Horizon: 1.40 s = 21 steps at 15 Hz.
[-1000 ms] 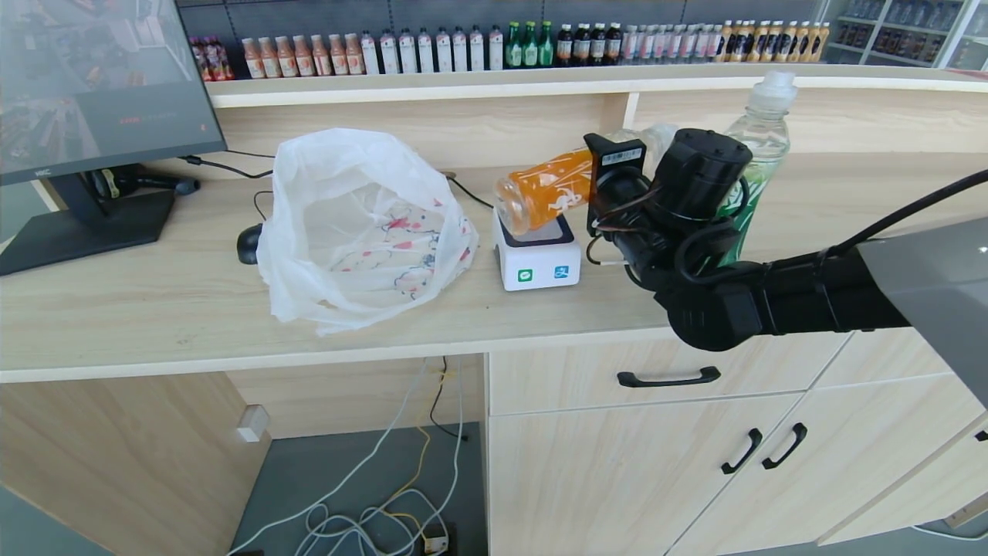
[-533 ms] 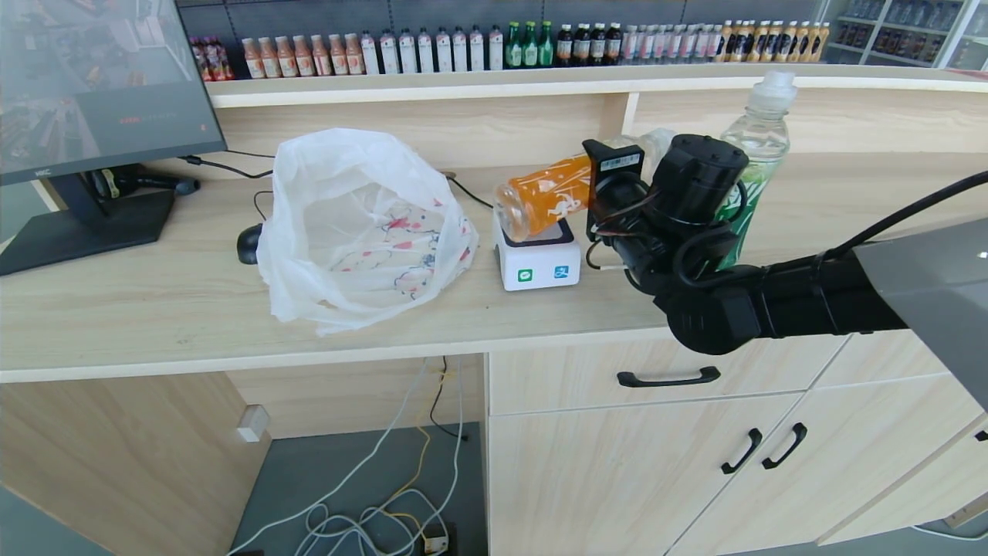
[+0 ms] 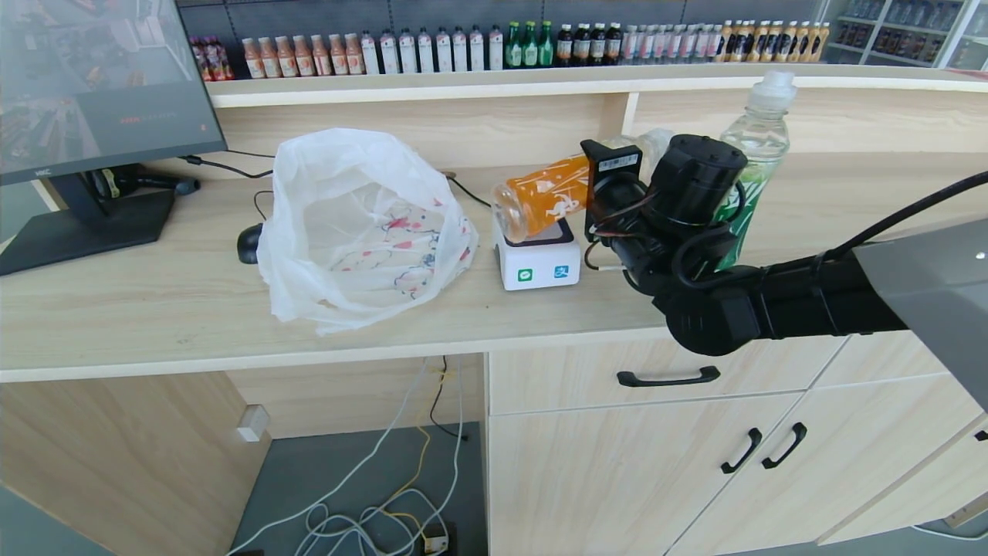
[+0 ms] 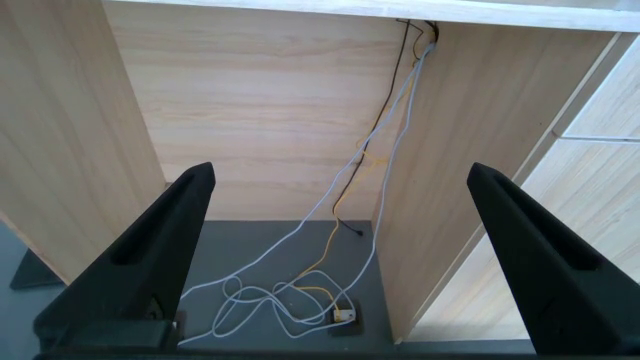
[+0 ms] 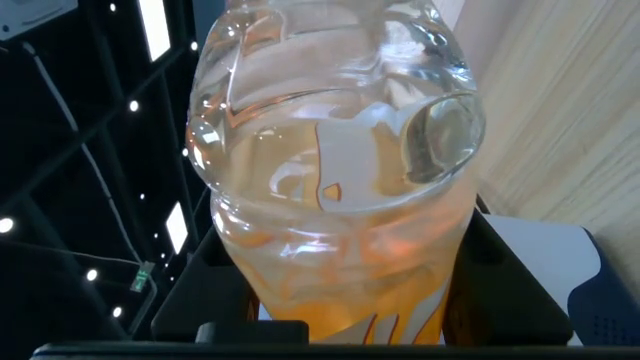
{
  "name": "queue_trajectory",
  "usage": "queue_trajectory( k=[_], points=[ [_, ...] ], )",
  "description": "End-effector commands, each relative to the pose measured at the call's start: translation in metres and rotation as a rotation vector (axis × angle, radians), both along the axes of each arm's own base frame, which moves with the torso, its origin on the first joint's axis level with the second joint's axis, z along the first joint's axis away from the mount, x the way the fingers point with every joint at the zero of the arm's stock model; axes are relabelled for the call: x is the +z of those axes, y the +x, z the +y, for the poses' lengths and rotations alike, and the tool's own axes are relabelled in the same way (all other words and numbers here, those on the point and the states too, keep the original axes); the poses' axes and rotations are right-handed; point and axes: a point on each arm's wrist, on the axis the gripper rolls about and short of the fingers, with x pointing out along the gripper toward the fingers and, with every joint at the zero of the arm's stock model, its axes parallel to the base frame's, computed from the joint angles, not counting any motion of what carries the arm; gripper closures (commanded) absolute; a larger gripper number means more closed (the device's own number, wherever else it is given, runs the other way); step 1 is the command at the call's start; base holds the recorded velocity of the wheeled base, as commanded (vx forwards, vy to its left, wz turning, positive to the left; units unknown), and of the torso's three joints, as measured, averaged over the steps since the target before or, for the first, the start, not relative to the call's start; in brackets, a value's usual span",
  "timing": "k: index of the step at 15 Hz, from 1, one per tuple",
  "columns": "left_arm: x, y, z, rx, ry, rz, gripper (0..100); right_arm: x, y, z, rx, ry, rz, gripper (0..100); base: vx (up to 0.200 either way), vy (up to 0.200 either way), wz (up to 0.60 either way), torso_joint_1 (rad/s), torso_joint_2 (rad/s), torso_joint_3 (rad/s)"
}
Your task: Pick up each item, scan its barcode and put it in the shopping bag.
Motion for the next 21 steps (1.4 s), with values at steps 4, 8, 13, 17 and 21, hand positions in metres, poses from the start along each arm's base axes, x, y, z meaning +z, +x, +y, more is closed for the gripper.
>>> queue_trajectory(
  k=[4,8,13,17,21],
  points=[
    [0.000,0.000,0.000,0.000,0.000,0.000,0,0.005,-0.002,-0.002,-0.002,0.007,-0.009,100,0.000,0.000,0.00,0.000,0.00,0.000],
    [0.000,0.000,0.000,0.000,0.000,0.000,0,0.016,-0.010,-0.003,0.002,0.018,-0.028,100,0.000,0.000,0.00,0.000,0.00,0.000],
    [0.000,0.000,0.000,0.000,0.000,0.000,0,0.049,-0.032,-0.009,0.008,-0.007,-0.089,100,0.000,0.000,0.00,0.000,0.00,0.000],
    [0.000,0.000,0.000,0.000,0.000,0.000,0,0.087,-0.073,-0.004,0.055,-0.076,-0.174,100,0.000,0.000,0.00,0.000,0.00,0.000],
    [0.000,0.000,0.000,0.000,0.000,0.000,0,0.108,-0.124,0.007,0.132,-0.198,-0.271,100,0.000,0.000,0.00,0.000,0.00,0.000]
  ],
)
